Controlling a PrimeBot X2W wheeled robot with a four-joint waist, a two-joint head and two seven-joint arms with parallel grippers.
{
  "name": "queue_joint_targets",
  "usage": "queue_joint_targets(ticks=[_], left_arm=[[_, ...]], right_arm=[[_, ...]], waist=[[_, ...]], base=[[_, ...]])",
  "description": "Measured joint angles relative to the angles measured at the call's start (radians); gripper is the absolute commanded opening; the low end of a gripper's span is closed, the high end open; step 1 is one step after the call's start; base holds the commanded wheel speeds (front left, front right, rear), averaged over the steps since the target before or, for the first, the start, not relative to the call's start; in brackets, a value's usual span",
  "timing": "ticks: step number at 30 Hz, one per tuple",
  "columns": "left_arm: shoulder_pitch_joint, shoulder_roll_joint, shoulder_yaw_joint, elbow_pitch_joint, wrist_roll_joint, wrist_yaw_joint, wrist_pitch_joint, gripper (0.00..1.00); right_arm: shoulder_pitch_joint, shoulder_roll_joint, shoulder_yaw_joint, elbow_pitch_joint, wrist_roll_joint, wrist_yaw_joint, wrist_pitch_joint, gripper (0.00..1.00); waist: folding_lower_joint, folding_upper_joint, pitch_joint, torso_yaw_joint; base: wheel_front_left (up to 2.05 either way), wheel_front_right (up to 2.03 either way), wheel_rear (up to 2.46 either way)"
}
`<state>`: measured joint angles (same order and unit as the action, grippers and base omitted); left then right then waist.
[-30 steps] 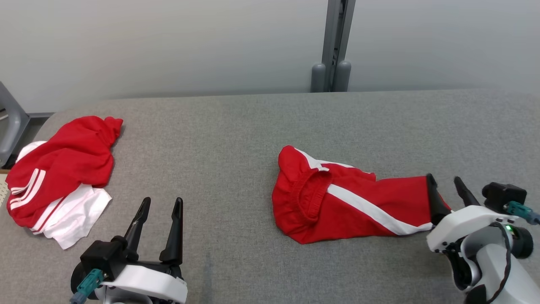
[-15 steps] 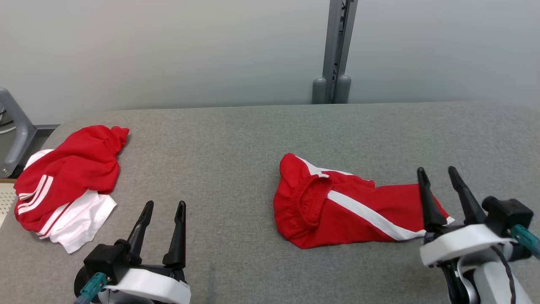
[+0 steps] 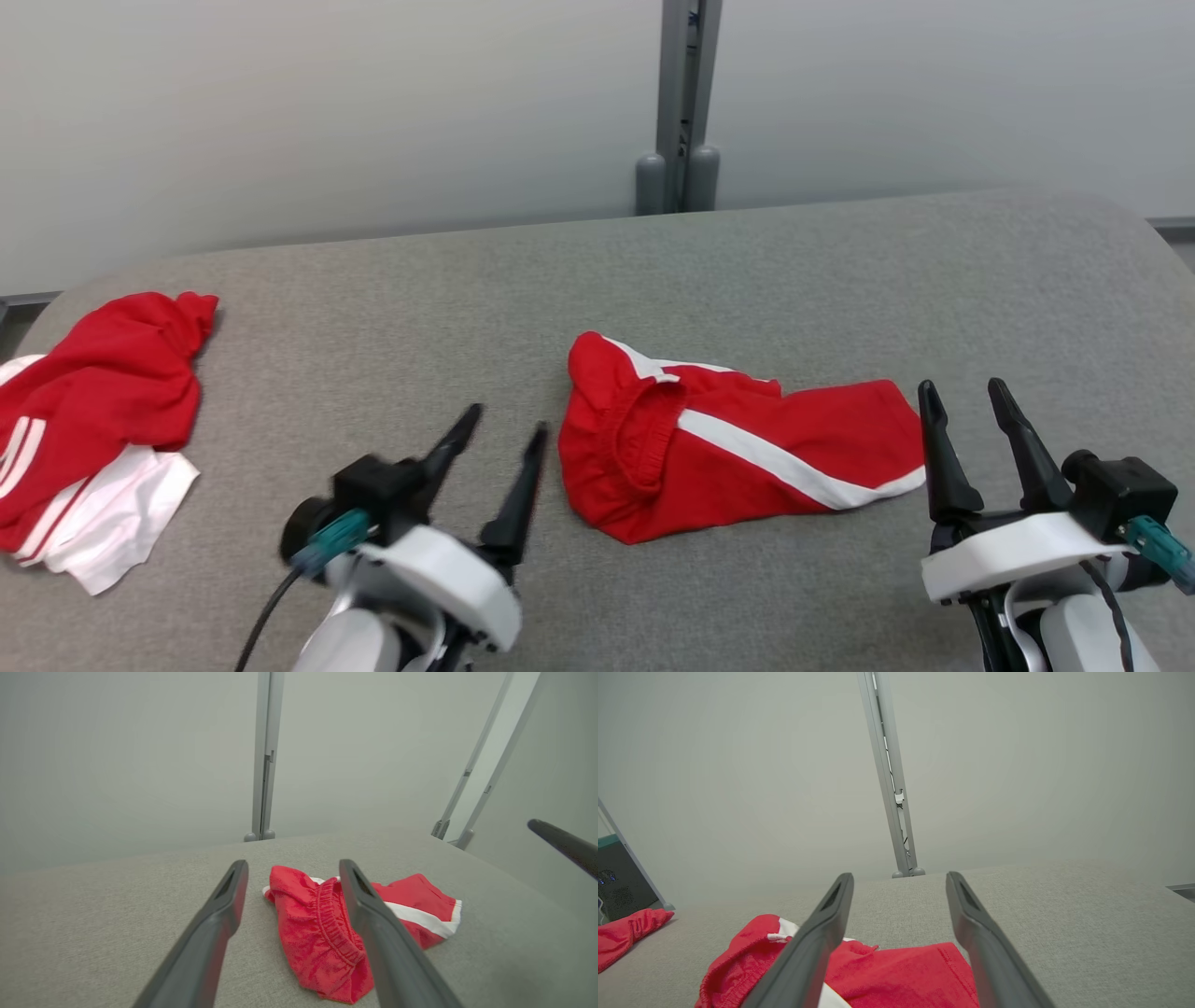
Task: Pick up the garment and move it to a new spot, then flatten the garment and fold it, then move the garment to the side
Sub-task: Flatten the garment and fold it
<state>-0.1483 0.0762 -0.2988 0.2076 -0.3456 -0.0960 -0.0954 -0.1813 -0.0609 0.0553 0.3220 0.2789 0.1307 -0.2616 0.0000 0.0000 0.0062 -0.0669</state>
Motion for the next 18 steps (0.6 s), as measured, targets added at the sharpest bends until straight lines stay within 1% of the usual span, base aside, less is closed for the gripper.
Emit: queue_joint_targets(ticks=[5, 8, 13, 18], left_arm=[[-0.099, -0.016, -0.121, 0.039, -0.008, -0.017, 0.111, 1.0], [-0.152, -0.023, -0.173, 0.067, -0.038, -0.023, 0.166, 1.0], [-0.226, -0.026, -0.218, 0.149, -0.089, -0.026, 0.248, 1.0], [-0.314, -0.028, -0.243, 0.251, -0.096, -0.026, 0.28, 1.0]], right_arm=[[-0.023, 0.003, 0.001, 0.0, 0.0, 0.0, 0.0, 1.0], [-0.04, 0.004, 0.003, 0.0, 0.0, 0.0, 0.0, 1.0], [-0.064, 0.007, 0.007, 0.002, 0.002, 0.0, 0.0, 1.0], [-0.078, 0.009, 0.007, 0.004, 0.003, 0.0, 0.0, 1.0]], waist=[[0.0, 0.0, 0.026, -0.041], [0.0, 0.0, 0.049, -0.07], [0.0, 0.0, 0.093, -0.123], [0.0, 0.0, 0.14, -0.166]], base=[[0.0, 0.0, 0.0], [0.0, 0.0, 0.0], [0.0, 0.0, 0.0], [0.0, 0.0, 0.0]])
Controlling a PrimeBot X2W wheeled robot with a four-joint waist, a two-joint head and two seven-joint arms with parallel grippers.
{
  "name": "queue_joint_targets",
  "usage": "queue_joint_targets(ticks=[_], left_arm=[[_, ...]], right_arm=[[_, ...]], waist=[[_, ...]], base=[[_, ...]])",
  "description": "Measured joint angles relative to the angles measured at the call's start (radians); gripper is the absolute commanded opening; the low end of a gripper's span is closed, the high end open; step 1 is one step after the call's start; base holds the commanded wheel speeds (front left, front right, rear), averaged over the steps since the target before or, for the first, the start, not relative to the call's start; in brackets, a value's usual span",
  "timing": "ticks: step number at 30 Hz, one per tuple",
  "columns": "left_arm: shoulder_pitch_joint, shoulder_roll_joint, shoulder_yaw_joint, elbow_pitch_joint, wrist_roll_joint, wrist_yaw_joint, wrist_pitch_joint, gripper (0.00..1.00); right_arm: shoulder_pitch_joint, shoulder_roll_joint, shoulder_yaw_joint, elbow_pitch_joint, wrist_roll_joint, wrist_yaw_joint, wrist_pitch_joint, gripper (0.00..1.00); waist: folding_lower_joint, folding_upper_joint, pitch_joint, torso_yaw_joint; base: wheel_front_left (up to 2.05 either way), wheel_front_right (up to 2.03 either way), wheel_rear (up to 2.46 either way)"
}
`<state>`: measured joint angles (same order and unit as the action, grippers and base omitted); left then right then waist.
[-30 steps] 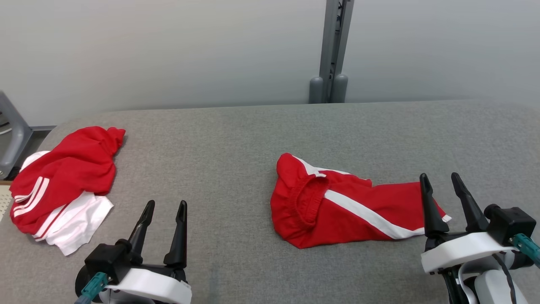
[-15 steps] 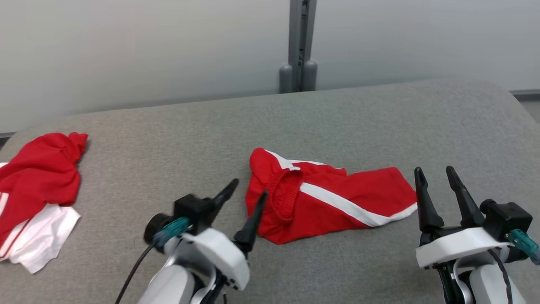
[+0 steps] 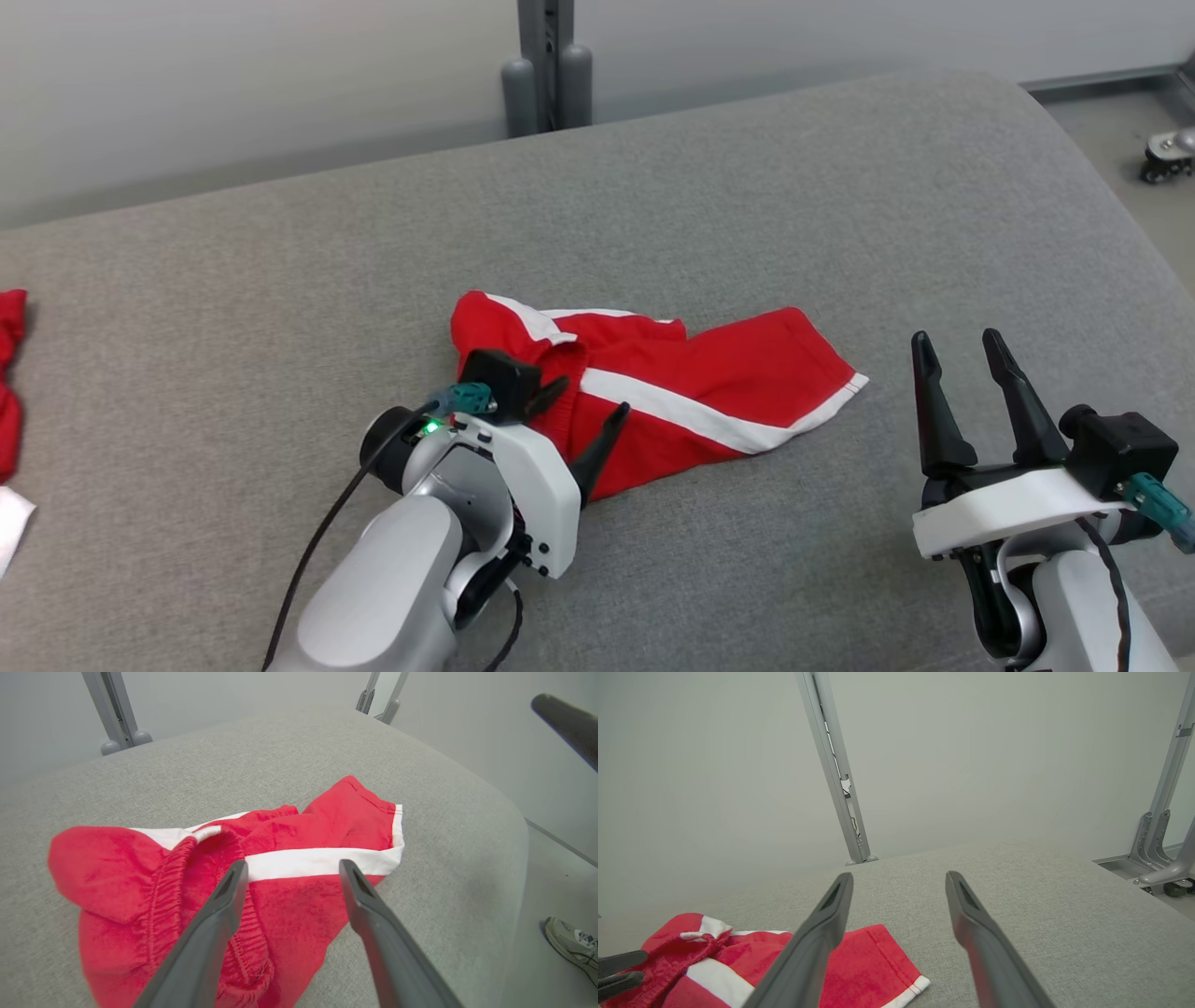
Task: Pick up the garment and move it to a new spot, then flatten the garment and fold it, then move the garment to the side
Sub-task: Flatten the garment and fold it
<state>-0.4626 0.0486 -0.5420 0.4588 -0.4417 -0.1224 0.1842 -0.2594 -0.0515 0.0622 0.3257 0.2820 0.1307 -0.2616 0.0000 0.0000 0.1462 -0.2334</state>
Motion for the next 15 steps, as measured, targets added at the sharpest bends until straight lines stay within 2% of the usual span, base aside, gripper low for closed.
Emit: queue_joint_targets(ticks=[4, 10, 15], left_arm=[[-0.054, 0.0, -0.002, 0.097, -0.014, 0.001, 0.01, 1.0], [-0.129, 0.0, 0.007, 0.21, -0.016, 0.081, 0.002, 1.0], [-0.157, 0.0, -0.002, 0.266, -0.007, 0.115, 0.008, 1.0]], right_arm=[[-0.009, 0.001, 0.003, 0.003, 0.006, 0.0, 0.0, 1.0], [-0.019, 0.002, 0.01, 0.007, 0.016, 0.0, 0.0, 1.0], [-0.019, 0.002, 0.011, 0.013, 0.022, 0.0, 0.0, 1.0]], waist=[[0.0, 0.0, 0.028, -0.023], [0.0, 0.0, 0.046, -0.036], [0.0, 0.0, 0.042, -0.033]], base=[[0.0, 0.0, 0.0], [0.0, 0.0, 0.0], [0.0, 0.0, 0.0]])
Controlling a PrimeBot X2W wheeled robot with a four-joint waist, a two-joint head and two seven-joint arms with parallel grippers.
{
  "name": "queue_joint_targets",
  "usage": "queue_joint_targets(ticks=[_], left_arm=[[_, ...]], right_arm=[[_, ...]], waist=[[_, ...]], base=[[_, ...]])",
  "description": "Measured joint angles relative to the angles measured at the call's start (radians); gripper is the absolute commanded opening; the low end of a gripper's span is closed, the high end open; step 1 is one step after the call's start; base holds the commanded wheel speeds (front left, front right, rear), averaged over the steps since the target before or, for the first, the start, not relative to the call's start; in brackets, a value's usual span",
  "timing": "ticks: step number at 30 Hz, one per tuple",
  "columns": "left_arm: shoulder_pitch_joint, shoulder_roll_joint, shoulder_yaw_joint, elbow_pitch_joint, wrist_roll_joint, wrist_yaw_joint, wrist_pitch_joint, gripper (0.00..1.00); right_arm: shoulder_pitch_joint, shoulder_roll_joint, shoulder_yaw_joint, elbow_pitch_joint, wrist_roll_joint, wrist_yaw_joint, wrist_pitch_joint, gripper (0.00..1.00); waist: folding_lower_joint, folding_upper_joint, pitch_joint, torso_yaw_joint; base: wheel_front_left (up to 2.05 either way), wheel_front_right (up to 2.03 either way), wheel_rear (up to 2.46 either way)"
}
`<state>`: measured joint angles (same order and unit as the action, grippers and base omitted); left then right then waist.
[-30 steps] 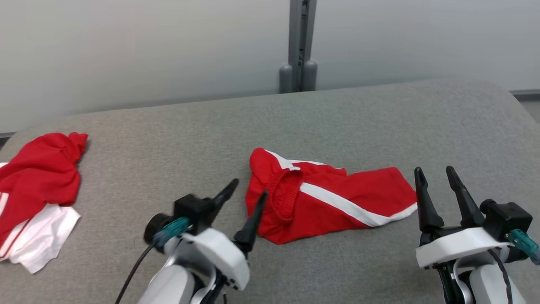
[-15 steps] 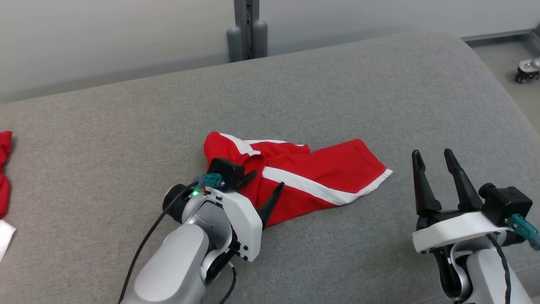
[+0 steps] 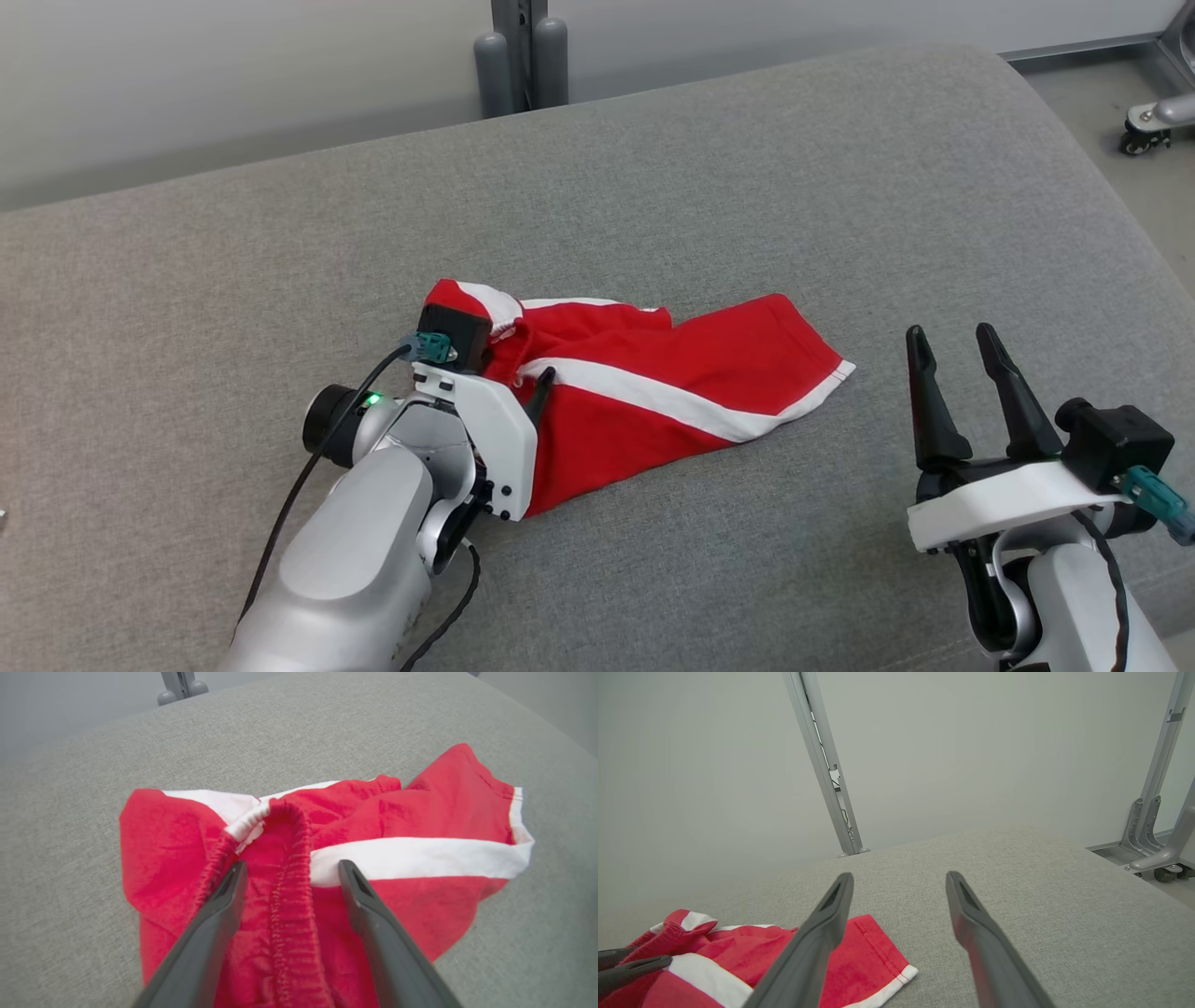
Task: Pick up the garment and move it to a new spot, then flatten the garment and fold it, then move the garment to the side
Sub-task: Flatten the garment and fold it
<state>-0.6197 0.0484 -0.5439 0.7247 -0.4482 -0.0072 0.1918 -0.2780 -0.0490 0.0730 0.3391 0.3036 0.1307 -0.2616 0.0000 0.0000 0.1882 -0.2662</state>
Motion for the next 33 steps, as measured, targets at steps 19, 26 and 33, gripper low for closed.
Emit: queue_joint_targets(ticks=[19, 26, 33], left_arm=[[0.069, 0.002, 0.057, -0.133, -0.166, -0.074, -0.072, 0.0], [0.148, 0.064, 0.149, -0.25, -0.286, -0.095, -0.071, 0.0], [0.178, 0.109, 0.247, -0.16, -0.354, -0.079, -0.118, 1.0]], right_arm=[[0.022, 0.001, -0.017, 0.021, -0.012, 0.0, 0.0, 1.0], [0.026, 0.001, -0.018, 0.041, -0.019, 0.0, 0.0, 1.0], [0.021, 0.002, -0.002, 0.062, -0.023, 0.0, 0.0, 1.0]], waist=[[0.0, 0.0, -0.063, 0.087], [0.0, 0.0, -0.094, 0.141], [0.0, 0.0, -0.1, 0.158]], base=[[0.0, 0.0, 0.0], [0.0, 0.0, 0.0], [0.0, 0.0, 0.0]])
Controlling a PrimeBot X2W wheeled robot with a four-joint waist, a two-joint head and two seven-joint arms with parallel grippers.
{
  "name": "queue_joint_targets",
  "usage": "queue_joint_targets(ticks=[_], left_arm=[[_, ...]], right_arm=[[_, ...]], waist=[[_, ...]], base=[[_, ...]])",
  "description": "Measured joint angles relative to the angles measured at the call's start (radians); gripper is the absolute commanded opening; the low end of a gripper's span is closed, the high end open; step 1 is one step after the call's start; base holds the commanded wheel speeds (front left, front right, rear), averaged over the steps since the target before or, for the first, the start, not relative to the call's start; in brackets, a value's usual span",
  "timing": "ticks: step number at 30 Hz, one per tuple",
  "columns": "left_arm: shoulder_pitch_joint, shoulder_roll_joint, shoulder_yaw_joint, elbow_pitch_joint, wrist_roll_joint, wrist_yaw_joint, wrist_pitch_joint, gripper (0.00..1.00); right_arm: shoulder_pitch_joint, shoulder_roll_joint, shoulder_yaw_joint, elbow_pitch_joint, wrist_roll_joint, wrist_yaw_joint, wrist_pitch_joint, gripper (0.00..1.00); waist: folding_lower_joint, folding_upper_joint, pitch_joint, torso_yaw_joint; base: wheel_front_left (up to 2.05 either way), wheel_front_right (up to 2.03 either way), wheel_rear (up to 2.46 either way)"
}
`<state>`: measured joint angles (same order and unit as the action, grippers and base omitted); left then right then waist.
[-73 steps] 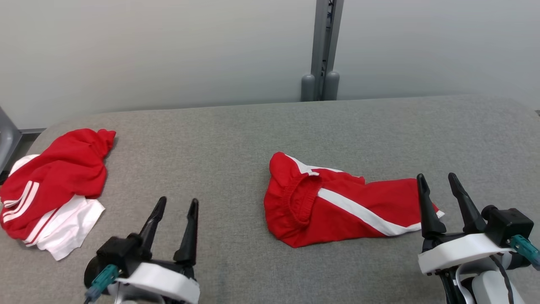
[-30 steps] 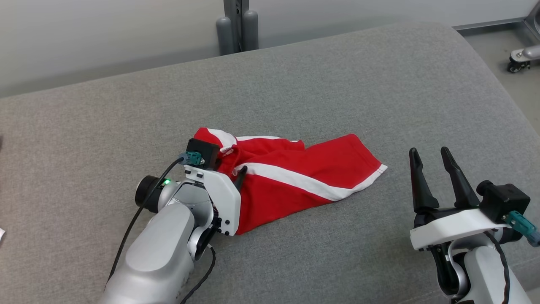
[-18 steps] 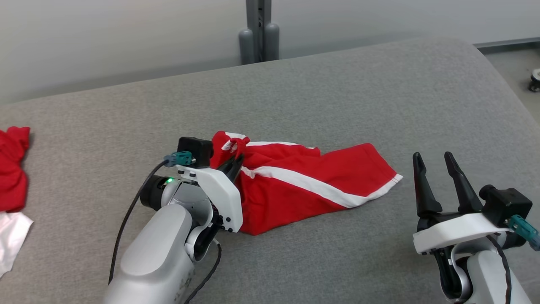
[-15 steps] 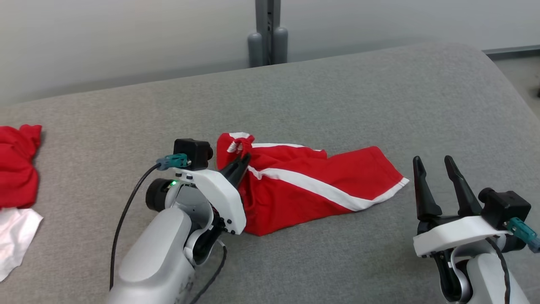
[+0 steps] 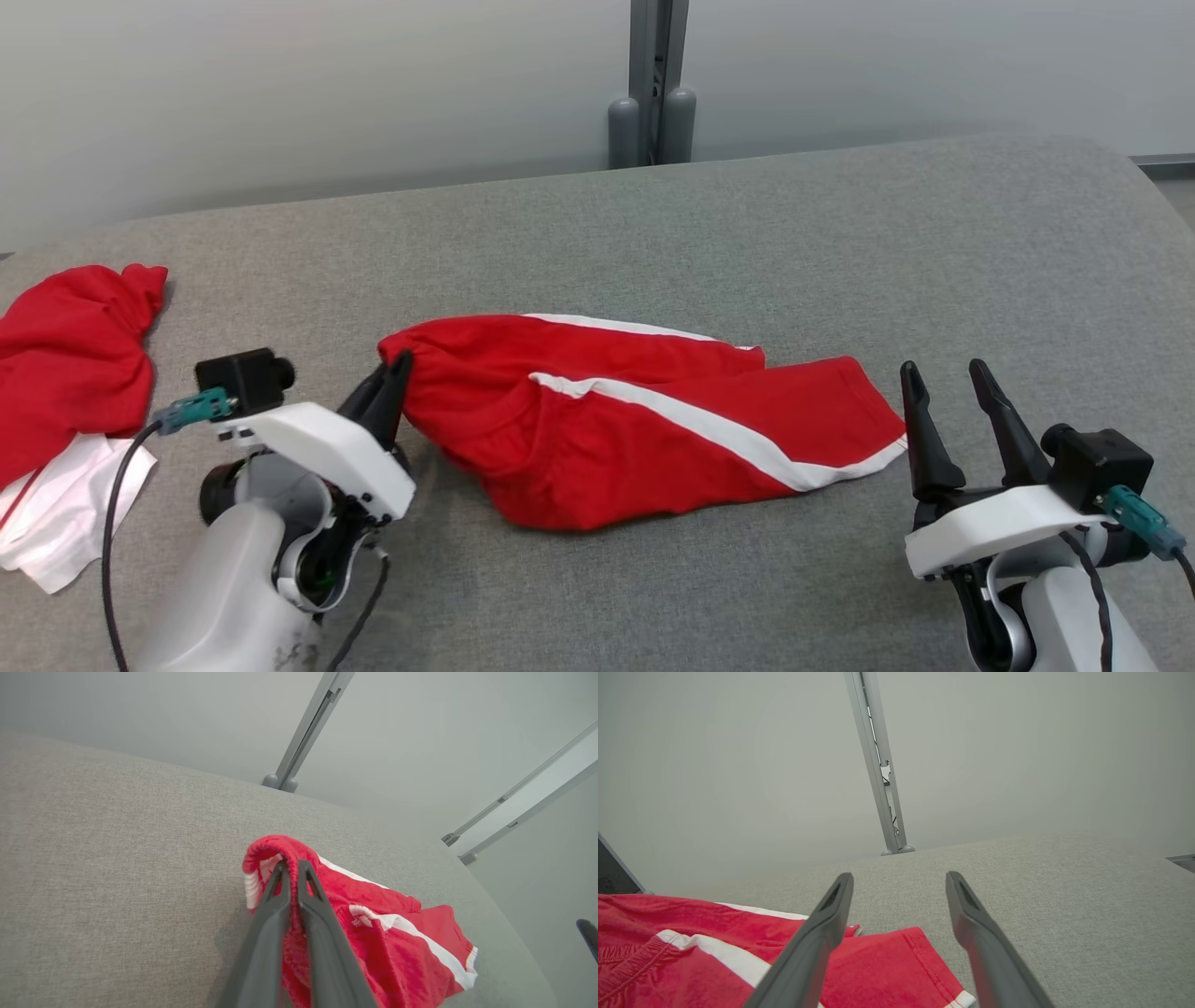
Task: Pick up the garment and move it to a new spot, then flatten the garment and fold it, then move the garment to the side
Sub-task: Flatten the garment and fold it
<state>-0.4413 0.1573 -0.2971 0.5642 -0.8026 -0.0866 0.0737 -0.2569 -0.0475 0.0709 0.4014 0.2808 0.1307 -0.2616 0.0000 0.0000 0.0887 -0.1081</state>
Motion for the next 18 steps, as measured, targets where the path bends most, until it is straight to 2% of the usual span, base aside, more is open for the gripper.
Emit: queue_joint_targets(ticks=[5, 8, 13, 18], left_arm=[[-0.006, 0.023, 0.01, 0.129, 0.025, 0.032, -0.048, 1.0], [-0.022, 0.027, 0.001, 0.163, 0.053, 0.035, -0.097, 1.0], [-0.038, 0.024, -0.029, 0.14, 0.099, 0.03, -0.17, 1.0], [-0.038, -0.001, -0.066, 0.081, 0.109, 0.026, -0.146, 1.0]], right_arm=[[0.0, -0.002, -0.001, 0.009, 0.0, 0.0, 0.0, 1.0], [-0.002, -0.004, -0.002, 0.014, 0.0, 0.0, 0.0, 1.0], [-0.002, -0.004, -0.007, 0.016, 0.0, 0.0, 0.0, 1.0], [-0.001, -0.004, -0.007, 0.016, 0.0, 0.0, 0.0, 1.0]], waist=[[0.0, 0.0, 0.008, -0.005], [0.0, 0.0, 0.01, -0.006], [0.0, 0.0, 0.002, 0.002], [0.0, 0.0, -0.005, 0.011]], base=[[0.0, 0.0, 0.0], [0.0, 0.0, 0.0], [0.0, 0.0, 0.0], [0.0, 0.0, 0.0]])
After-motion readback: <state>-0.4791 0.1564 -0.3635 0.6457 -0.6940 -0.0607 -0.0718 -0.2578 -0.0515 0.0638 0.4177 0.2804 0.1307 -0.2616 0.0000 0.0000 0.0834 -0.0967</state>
